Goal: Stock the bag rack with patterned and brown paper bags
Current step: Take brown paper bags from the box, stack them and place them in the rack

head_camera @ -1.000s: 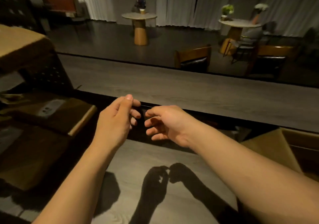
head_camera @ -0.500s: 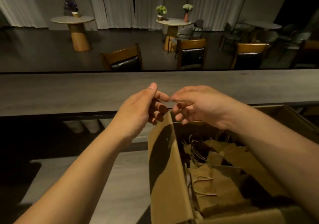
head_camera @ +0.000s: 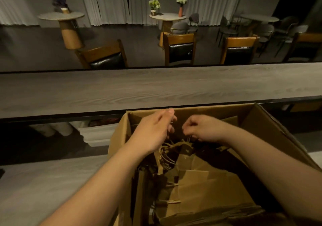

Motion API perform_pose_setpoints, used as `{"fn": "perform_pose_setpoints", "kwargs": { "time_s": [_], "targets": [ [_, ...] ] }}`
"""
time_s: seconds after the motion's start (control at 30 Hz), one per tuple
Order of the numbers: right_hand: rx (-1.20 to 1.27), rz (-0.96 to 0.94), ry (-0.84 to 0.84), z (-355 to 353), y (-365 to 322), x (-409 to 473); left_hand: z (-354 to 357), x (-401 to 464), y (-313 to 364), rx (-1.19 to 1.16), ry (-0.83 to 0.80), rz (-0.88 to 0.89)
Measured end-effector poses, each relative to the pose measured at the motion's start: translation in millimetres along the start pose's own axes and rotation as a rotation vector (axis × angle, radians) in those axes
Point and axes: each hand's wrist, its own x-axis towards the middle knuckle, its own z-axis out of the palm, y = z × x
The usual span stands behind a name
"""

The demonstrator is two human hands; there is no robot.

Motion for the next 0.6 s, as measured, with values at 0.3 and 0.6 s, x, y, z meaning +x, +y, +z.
{"fn": "perform_pose_setpoints", "kwargs": {
  "time_s": [0.3, 0.6],
  "targets": [
    [-0.402, 0.068, -0.277, 50, 70, 42, 1, 15, -16, 0.167, -0.003, -0.146],
    [-0.588, 0.022, -0.256, 57, 65, 36, 1, 15, -16, 0.176, -0.008, -0.149]
  ]
}}
